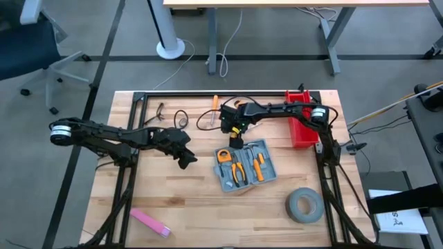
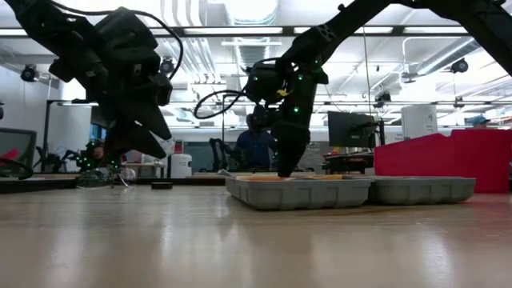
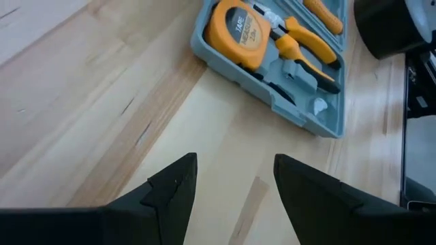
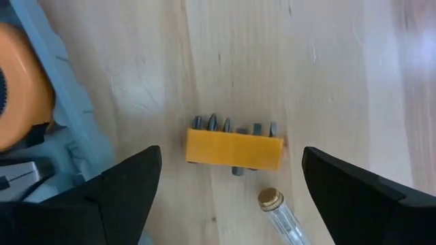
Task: Prefit tool cases
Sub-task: Put the yellow screwdriver bit set into the gray pre-fit tool case
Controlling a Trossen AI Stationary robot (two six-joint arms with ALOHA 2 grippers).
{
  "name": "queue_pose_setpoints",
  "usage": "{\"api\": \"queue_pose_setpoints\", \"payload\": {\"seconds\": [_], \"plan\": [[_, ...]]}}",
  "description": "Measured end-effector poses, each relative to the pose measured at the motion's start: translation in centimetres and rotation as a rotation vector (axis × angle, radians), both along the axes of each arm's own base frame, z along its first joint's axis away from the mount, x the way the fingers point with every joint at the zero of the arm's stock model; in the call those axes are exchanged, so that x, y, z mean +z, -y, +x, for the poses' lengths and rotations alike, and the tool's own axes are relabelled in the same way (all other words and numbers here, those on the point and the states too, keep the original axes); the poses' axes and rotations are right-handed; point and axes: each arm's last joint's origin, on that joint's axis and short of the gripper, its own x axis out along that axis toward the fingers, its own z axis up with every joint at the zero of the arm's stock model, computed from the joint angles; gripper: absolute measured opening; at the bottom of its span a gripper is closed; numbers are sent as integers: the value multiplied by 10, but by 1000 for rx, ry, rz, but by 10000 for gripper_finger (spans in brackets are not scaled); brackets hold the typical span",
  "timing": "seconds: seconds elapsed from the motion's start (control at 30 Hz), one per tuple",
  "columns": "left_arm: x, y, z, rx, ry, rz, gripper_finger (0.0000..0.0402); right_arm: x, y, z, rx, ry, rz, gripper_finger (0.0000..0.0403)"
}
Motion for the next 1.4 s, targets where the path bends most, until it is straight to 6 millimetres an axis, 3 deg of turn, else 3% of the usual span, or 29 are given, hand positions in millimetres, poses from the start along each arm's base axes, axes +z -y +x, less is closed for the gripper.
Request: {"api": "queue_pose_setpoints", "payload": {"seconds": [0.53, 1.0, 1.27, 1.4], "plan": [[2, 7, 2, -35, 27, 4, 204, -12, 0, 6, -16, 14, 1, 324], [2, 7, 2, -36, 27, 3, 204, -16, 0, 2, 28, -8, -34, 197], [2, 7, 2, -34, 27, 1, 204, -16, 0, 3, 27, -3, -37, 219], [2, 7, 2, -34, 27, 1, 204, -15, 0, 2, 29, -1, -39, 210]]}}
